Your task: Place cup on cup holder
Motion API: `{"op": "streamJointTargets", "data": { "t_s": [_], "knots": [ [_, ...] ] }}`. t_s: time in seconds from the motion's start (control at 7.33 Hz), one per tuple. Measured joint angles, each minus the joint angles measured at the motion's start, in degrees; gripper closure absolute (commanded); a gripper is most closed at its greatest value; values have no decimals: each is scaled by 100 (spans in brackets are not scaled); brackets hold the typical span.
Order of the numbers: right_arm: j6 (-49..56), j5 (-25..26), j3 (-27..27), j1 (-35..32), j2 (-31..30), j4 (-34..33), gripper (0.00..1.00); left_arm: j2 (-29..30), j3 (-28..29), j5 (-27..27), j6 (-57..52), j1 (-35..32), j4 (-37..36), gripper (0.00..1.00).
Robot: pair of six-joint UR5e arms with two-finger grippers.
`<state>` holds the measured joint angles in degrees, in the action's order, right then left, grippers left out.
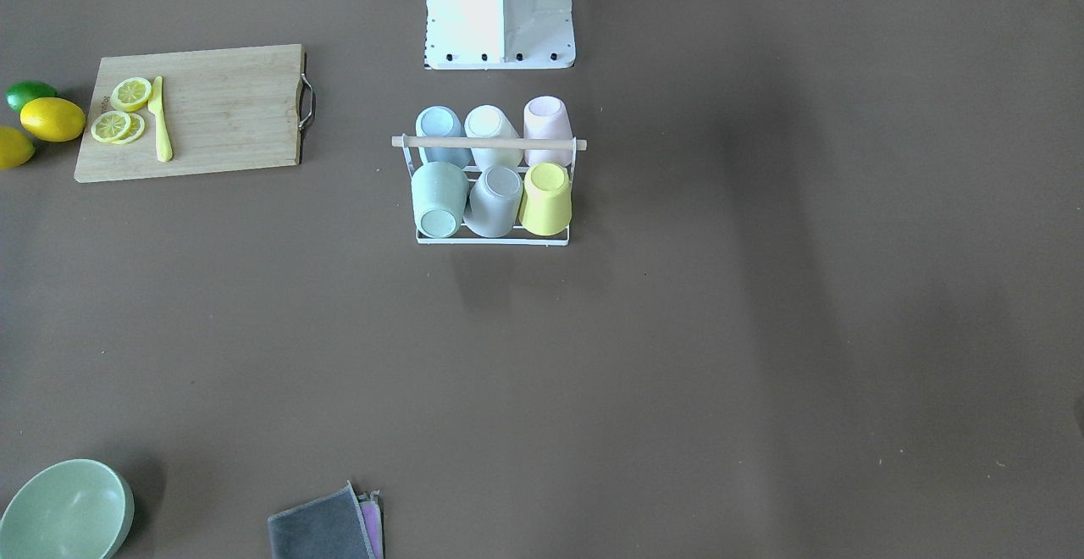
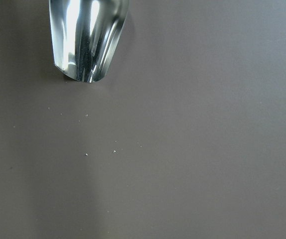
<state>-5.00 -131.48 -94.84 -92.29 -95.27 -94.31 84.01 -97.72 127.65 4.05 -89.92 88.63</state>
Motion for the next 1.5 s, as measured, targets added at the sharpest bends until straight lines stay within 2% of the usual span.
{"op": "streamJointTargets", "data": {
  "t_s": [1.5],
  "knots": [
    [-1, 0, -116, 0, 2, 0, 0, -65, 84, -29, 3, 1, 291, 2]
  ]
}}
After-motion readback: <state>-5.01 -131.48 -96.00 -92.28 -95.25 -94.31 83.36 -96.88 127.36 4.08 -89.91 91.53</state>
